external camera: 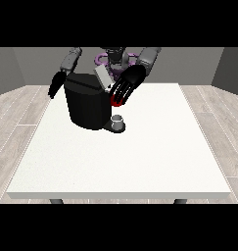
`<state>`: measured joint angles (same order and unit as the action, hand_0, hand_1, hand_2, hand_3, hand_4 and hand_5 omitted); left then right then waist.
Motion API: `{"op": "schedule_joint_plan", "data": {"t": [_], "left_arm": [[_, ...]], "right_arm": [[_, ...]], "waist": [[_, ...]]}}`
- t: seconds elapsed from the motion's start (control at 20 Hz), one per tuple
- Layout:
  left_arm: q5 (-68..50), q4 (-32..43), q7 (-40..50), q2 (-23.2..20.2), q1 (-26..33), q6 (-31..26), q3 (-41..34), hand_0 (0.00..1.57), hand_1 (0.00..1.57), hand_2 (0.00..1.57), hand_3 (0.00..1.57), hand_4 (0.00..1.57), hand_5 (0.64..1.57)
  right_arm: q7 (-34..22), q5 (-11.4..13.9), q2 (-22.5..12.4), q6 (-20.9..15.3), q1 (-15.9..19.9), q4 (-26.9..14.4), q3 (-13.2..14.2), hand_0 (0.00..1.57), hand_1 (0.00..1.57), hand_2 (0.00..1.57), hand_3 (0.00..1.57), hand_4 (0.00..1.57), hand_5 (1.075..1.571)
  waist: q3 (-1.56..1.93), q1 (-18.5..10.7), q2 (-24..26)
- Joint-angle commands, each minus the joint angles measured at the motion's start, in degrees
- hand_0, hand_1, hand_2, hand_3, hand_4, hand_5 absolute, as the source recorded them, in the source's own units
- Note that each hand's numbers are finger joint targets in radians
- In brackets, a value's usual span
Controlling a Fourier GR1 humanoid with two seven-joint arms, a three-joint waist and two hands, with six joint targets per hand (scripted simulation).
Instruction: Insert the coffee pod into the coffee machine and close the lid
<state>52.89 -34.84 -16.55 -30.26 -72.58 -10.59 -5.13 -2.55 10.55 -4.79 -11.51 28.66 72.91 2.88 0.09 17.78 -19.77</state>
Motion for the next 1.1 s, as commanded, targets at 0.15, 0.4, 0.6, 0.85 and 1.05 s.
{"op": "schedule_joint_plan", "data": {"t": [0.15,0.4,0.6,0.85,1.05], "left_arm": [[-1.25,-0.09,1.62,4.14,5.61,-2.59,0.15,0.0,0.0,0.0,0.0,0.0,1.571],[-2.6,-2.24,2.89,10.67,11.54,-3.35,1.21,0.0,0.0,0.18,0.0,0.0,1.571],[-16.28,-1.75,-0.38,17.19,16.43,-1.07,-10.58,0.0,0.0,0.0,0.0,0.2,1.571],[-27.64,0.47,-4.65,25.23,27.34,-2.58,-18.88,0.0,0.0,0.0,0.0,0.0,1.571],[-28.79,1.31,-4.61,28.07,33.12,-6.1,-18.12,0.0,0.0,0.0,0.0,0.42,1.571]], "right_arm": [[3.87,-1.48,1.05,0.66,-7.59,-3.1,0.64,0.0,0.0,0.0,0.0,0.0,1.571],[5.93,-2.15,-0.5,1.48,-11.99,-5.91,2.32,0.0,0.0,0.0,0.0,0.0,1.571],[5.04,-1.56,2.66,-1.32,-16.14,-5.18,1.38,0.0,0.0,0.0,0.0,0.0,1.571],[7.29,-4.34,1.31,2.08,-17.69,-2.38,2.31,0.0,0.0,0.0,0.0,0.0,1.571],[3.95,-6.79,0.5,6.24,-15.69,-0.84,1.91,0.0,0.0,0.0,0.0,0.0,1.571]], "waist": [[-0.06,-4.62,8.34],[-0.07,-8.79,15.22],[-0.24,-12.68,20.61],[-0.29,-17.46,27.66],[-0.12,-22.6,33.98]]}}
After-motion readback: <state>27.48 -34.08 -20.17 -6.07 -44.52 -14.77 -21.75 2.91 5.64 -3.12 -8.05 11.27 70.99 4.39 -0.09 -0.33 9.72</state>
